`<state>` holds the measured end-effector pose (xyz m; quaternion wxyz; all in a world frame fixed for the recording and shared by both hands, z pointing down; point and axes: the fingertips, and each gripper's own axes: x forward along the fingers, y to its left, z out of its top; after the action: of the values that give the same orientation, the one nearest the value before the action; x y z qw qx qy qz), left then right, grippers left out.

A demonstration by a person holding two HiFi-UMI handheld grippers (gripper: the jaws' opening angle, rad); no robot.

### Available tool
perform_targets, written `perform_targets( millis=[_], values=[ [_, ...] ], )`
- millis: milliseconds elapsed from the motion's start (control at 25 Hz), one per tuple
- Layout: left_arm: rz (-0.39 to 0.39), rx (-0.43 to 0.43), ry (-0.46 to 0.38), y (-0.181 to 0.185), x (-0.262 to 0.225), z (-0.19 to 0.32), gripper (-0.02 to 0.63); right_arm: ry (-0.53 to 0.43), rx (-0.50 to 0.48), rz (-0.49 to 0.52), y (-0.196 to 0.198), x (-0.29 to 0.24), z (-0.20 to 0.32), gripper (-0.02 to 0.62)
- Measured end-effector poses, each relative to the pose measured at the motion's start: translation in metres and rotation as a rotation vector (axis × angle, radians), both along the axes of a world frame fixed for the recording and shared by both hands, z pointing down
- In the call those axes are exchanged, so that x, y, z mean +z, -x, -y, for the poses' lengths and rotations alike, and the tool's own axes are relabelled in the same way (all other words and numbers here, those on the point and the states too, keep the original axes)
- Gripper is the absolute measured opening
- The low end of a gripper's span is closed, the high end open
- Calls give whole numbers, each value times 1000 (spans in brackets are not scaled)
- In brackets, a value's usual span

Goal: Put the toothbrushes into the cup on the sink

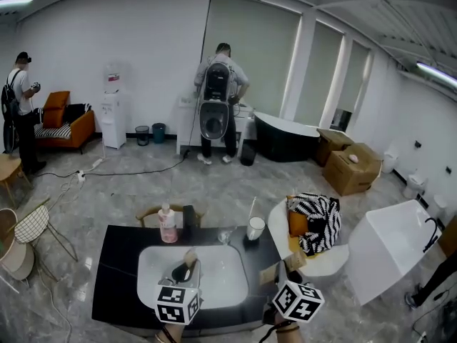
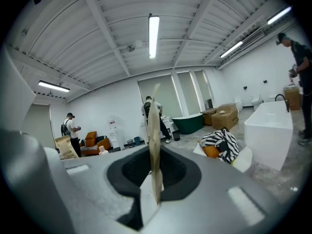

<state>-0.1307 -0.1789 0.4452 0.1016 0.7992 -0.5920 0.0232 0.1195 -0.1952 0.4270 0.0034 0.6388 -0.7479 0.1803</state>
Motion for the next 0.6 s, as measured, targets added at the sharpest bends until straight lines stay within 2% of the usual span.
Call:
perform_targets(
  millis=[240, 600],
  values=[
    [-9, 43, 9, -7, 11, 32, 40, 14, 27, -8, -1, 10, 20, 38],
    [-31, 78, 81, -25, 39, 58, 40, 85, 38, -22, -12, 34, 40, 38]
  ],
)
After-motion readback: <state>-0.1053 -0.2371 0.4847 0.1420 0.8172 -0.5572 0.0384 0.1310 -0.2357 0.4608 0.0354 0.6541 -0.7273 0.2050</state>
